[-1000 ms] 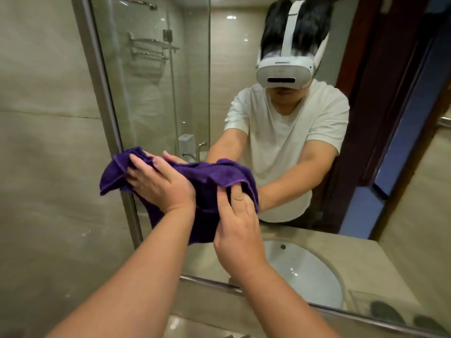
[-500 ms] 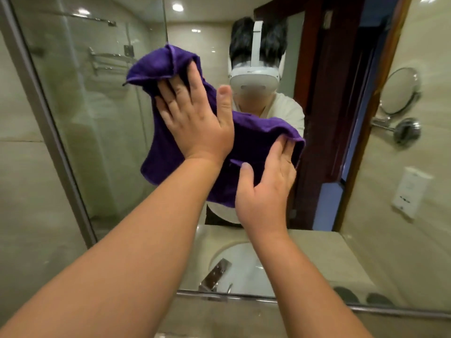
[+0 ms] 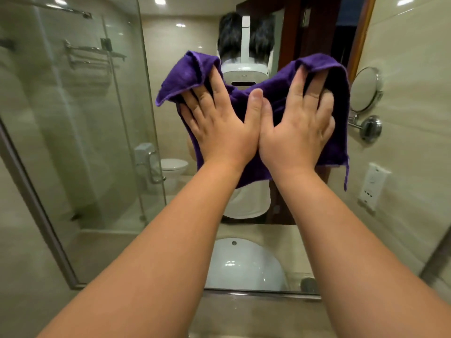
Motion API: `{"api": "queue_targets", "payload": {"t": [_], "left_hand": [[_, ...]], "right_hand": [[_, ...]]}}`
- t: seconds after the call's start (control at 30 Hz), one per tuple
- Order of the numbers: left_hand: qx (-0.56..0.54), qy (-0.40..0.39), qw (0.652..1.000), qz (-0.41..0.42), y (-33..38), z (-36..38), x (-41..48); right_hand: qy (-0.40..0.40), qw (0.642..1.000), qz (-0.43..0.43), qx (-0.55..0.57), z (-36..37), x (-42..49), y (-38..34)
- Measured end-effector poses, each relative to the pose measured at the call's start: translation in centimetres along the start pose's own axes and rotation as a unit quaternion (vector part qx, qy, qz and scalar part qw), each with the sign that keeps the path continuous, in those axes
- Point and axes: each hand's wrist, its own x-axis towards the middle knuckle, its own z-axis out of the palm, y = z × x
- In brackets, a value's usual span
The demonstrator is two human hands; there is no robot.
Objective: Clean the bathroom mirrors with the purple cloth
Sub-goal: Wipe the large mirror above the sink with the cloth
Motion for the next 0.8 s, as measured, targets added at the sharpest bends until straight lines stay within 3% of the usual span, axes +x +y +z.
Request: {"api": "queue_targets", "payload": {"t": [0.17, 0.27, 0.4, 0.5, 0.67, 0.8], "left_hand": [[0.047, 0.060, 0.997, 0.032, -1.7, 0.6, -0.5], [0.064, 0.072, 0.995, -0.014, -5.5, 2.0, -5.0], [0.081, -0.044, 0.989, -0.115, -11.3, 3.8, -16.7], [0.088, -0.090, 0.982, -0.139, -12.9, 5.0, -21.9], [0.041, -0.089, 0.982, -0.163, -9.7, 5.2, -20.8], [0.004, -0.032, 0.993, -0.113, -2.4, 5.7, -14.0]], "right_hand": [[0.043, 0.998, -0.037, 0.010, 2.7, -1.0, 0.5], [0.033, 0.998, -0.053, -0.006, 5.1, -6.3, 2.2], [-0.074, 0.996, 0.030, -0.040, 7.3, -19.0, 6.5], [-0.130, 0.988, 0.066, -0.057, 7.8, -24.2, 9.5], [-0.122, 0.991, 0.046, -0.012, 6.5, -21.6, 10.1], [-0.020, 0.999, 0.008, 0.037, 3.8, -11.5, 10.5]]}}
